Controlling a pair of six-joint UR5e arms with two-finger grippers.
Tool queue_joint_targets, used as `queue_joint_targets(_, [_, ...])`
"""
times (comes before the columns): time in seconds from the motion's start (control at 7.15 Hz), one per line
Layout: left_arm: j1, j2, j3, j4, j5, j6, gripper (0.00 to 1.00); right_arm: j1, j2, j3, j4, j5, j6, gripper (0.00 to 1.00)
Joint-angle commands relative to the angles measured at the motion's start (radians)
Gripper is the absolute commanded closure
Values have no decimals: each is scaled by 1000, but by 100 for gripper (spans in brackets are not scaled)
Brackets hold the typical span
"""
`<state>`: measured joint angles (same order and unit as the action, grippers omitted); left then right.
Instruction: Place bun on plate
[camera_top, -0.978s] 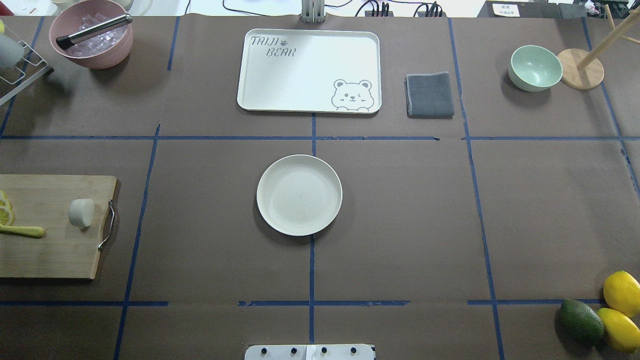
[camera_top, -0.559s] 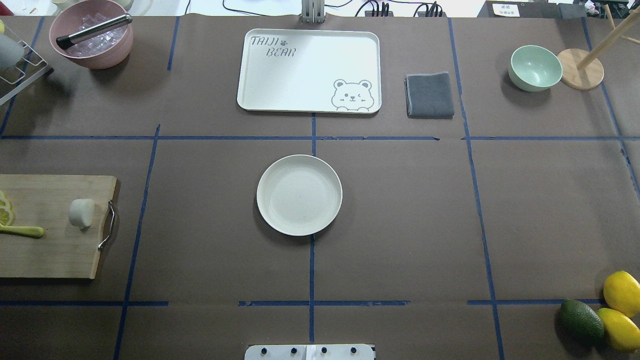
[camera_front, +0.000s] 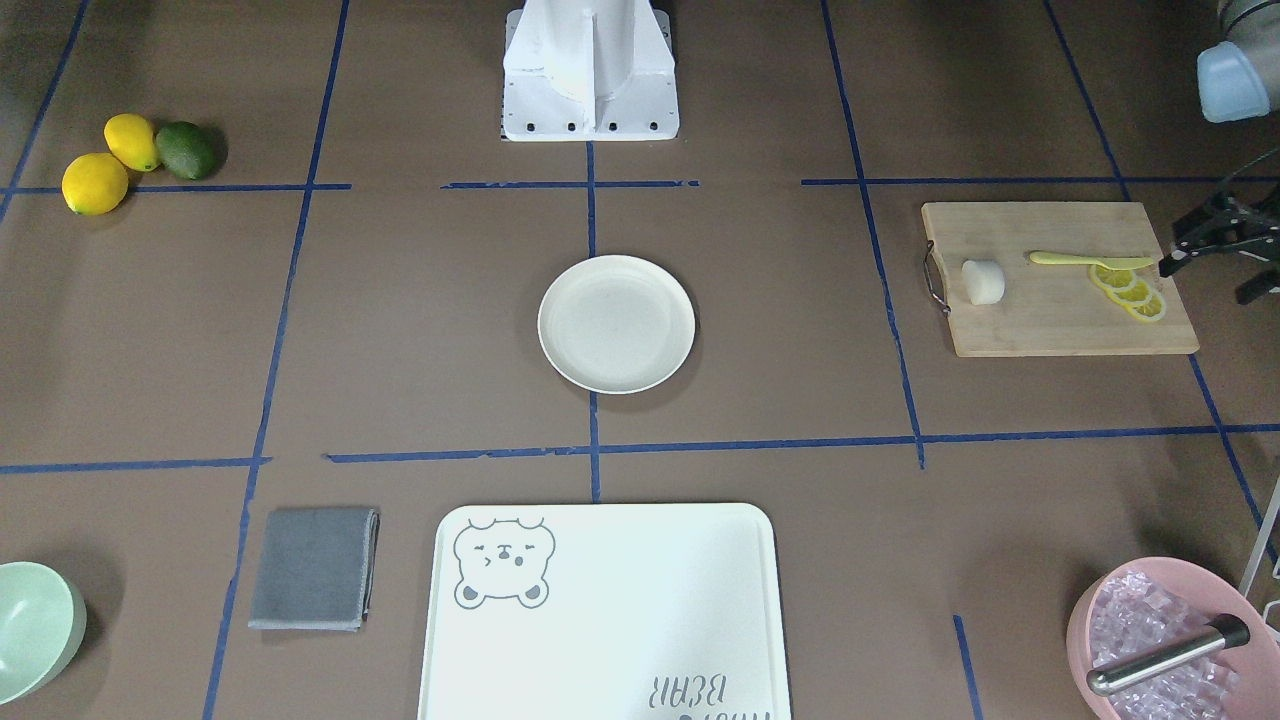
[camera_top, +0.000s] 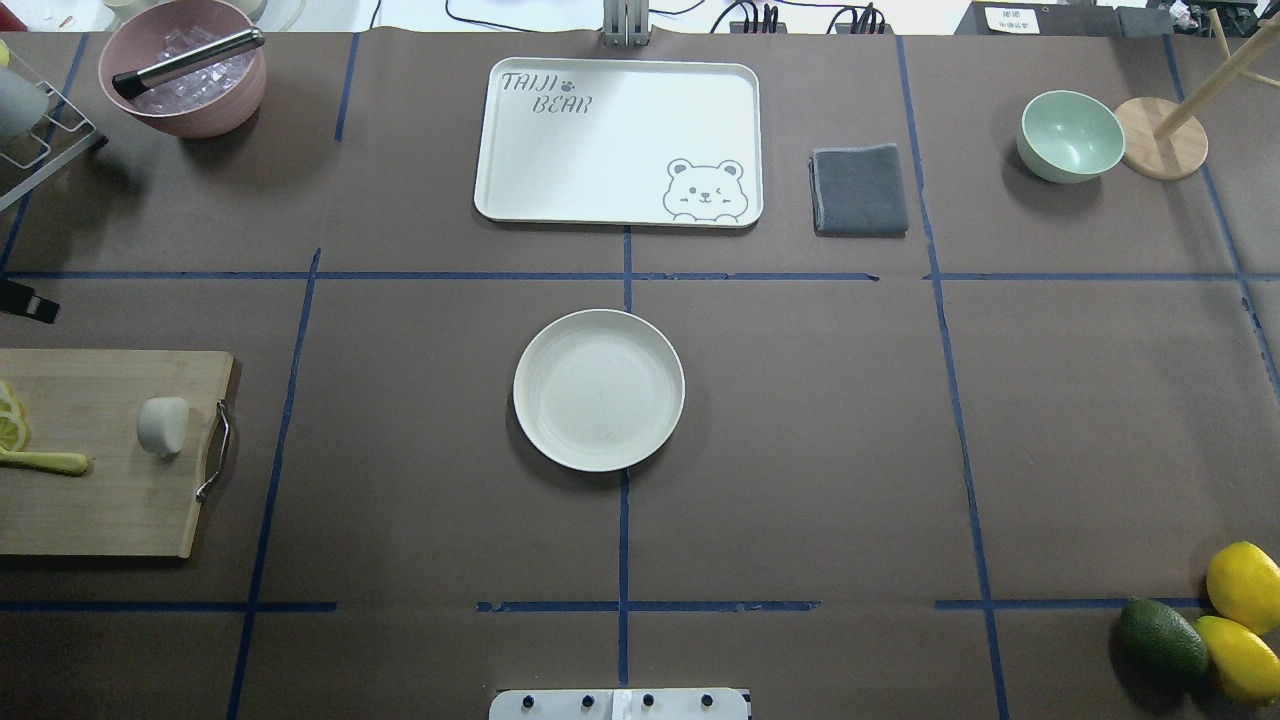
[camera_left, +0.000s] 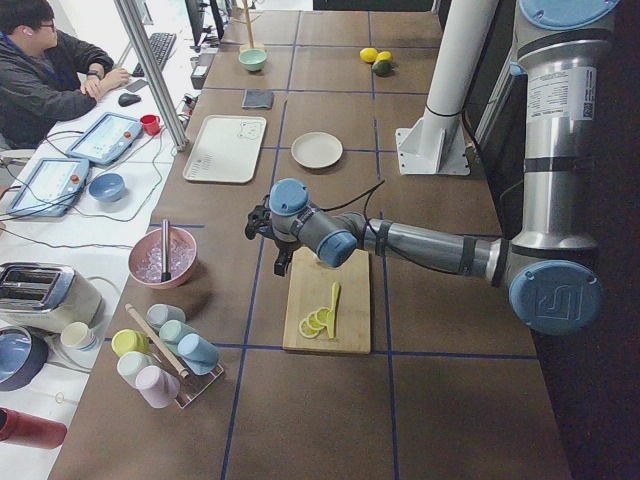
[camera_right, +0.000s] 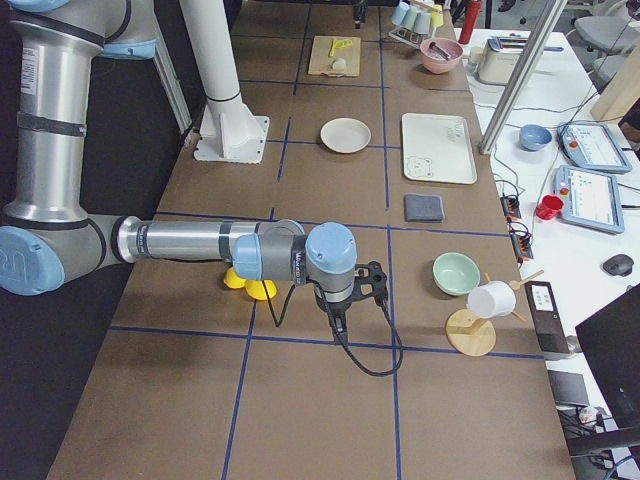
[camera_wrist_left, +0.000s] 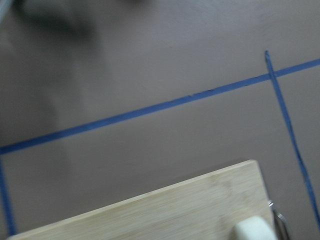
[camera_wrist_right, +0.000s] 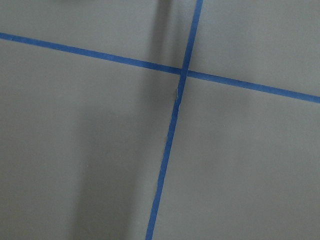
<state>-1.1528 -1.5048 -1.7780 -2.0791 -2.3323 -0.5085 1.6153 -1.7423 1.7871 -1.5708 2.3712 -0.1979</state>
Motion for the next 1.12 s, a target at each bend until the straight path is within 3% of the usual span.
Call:
queue_joint_targets(0.0, [216,27,-70,-39,215,-264,0,2,0,0,0,0,0,0])
queue_joint_targets(0.28, [315,31,-61,-41,304,-326,0,0,0,0,0,2,0,0])
queue_joint_targets(0.7, [367,31,-23,-39,306,-326,0,0,0,0,-2,2,0,0])
queue_joint_targets(0.84, [375,31,-15,-39,306,-326,8,0,-2,0,-2,0,0,0])
queue_joint_targets(0.98, [378,31,-15,-36,304,-328,41,0,-2,0,-2,0,0,0])
